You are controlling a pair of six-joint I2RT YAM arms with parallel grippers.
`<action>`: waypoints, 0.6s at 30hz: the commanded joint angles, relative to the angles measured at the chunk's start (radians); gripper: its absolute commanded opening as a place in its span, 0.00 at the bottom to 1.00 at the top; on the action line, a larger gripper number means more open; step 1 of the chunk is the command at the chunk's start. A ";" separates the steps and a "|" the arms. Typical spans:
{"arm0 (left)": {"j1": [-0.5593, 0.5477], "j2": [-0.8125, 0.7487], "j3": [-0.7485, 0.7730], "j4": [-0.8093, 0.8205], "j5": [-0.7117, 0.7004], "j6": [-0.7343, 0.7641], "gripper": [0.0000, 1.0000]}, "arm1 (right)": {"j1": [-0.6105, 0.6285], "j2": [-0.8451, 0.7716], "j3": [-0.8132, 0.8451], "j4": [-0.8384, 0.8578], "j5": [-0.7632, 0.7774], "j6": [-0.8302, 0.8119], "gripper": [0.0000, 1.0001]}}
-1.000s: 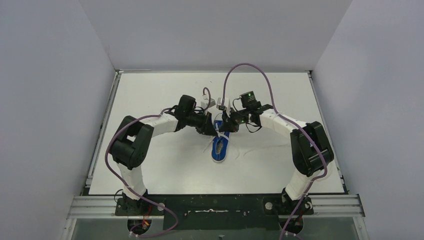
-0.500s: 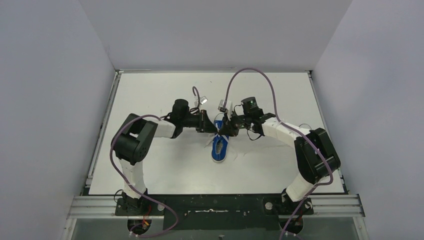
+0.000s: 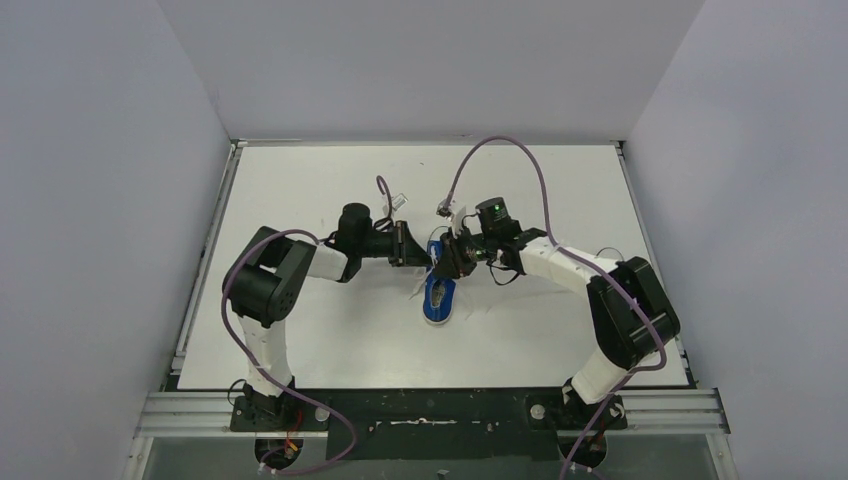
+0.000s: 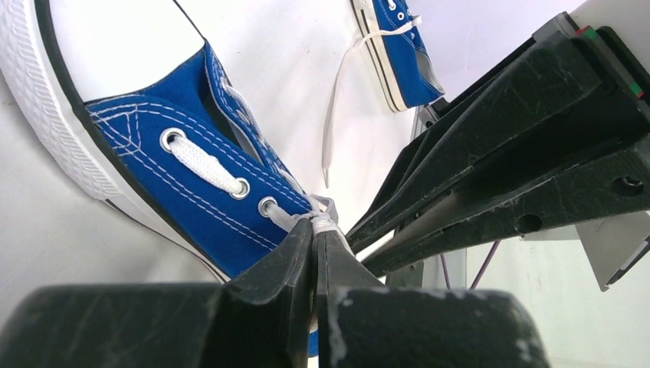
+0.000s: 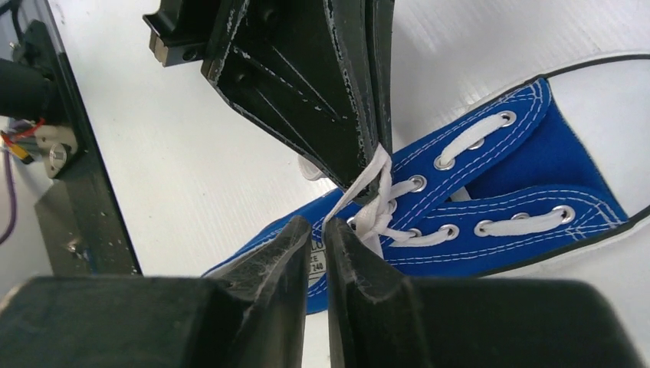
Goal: Tie the shoes
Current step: Cross the shoelace with the shoelace.
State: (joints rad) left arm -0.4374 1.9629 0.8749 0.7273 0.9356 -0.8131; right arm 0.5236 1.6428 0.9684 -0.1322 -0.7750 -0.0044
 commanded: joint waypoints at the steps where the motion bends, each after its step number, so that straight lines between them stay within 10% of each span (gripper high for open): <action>1: 0.024 -0.002 0.024 0.151 -0.032 -0.013 0.00 | 0.019 -0.094 -0.009 -0.012 -0.076 0.234 0.22; 7: 0.025 -0.007 0.014 0.159 -0.019 0.000 0.00 | -0.054 -0.193 0.034 -0.144 0.023 0.240 0.43; 18: 0.023 -0.003 0.020 0.166 0.004 0.006 0.00 | -0.102 0.012 0.203 -0.108 0.163 0.247 0.22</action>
State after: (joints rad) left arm -0.4225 1.9652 0.8745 0.8162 0.9283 -0.8265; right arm 0.4328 1.5986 1.1156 -0.2893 -0.6498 0.2146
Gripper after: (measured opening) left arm 0.009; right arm 0.204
